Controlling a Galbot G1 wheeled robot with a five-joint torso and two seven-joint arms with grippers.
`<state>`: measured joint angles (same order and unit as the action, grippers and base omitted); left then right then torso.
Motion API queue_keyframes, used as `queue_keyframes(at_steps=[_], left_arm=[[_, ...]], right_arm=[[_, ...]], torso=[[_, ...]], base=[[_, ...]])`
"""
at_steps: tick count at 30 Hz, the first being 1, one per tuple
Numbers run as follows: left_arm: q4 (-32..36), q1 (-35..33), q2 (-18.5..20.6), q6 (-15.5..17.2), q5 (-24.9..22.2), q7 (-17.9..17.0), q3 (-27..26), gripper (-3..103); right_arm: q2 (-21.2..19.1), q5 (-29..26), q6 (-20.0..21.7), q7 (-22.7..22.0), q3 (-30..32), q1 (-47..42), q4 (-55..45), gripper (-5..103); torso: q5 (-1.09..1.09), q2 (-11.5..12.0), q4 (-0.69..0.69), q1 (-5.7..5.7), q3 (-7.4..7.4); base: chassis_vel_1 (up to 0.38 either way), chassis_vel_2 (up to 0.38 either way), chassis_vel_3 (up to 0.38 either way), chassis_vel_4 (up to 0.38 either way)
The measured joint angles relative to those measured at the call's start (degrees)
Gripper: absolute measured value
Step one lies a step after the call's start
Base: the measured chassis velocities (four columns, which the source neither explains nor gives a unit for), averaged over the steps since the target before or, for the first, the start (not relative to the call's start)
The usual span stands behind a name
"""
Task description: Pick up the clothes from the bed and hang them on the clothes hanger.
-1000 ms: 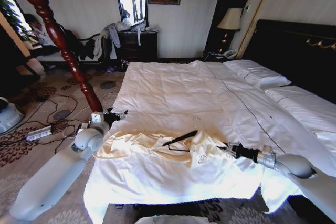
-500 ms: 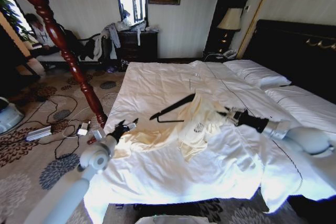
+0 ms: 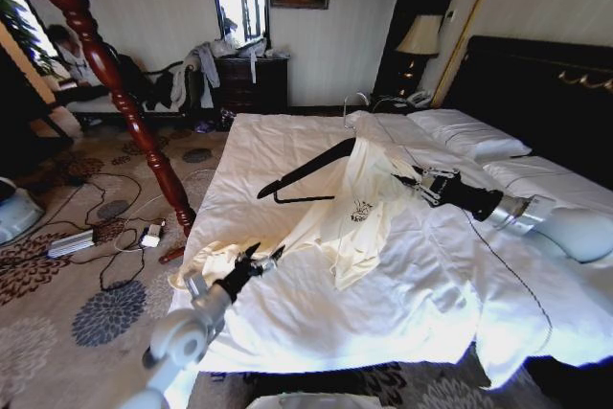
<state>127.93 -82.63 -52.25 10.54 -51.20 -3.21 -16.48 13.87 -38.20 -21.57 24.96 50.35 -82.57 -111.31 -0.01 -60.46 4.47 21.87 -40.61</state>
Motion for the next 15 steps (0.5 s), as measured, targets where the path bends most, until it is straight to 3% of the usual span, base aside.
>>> queue_keyframes(at_steps=[5, 9, 12, 15], left_arm=[[0.74, -0.83, 0.08, 0.09, 0.91, -1.0, -2.63, 100], [-0.06, -0.61, 0.13, 2.53, 3.3, -4.68, -4.52, 100], [-3.79, 3.93, 0.61, 5.42, 0.75, -8.14, -4.15, 100], [-6.26, 7.82, 1.1, 6.5, -1.42, -8.45, -2.65, 97]], right_arm=[[0.11, 0.0, 0.0, -0.97, -0.93, 0.45, -0.33, 15], [0.27, 0.0, 0.0, -1.24, -1.14, 0.54, -0.43, 15], [0.39, -0.14, -0.01, -1.4, -1.2, 0.54, -0.83, 15], [0.38, -0.23, -0.02, -1.44, -1.26, 0.55, -1.15, 15]], torso=[[0.0, 0.0, 0.0, 0.0, 0.0], [0.01, 0.0, -0.01, 0.0, 0.0], [0.0, 0.0, -0.01, 0.0, -0.01], [0.0, 0.0, 0.01, 0.0, -0.01]], base=[[0.0, 0.0, 0.0, 0.0], [0.0, 0.0, 0.0, 0.0], [0.0, 0.0, 0.0, 0.0], [0.0, 0.0, 0.0, 0.0]])
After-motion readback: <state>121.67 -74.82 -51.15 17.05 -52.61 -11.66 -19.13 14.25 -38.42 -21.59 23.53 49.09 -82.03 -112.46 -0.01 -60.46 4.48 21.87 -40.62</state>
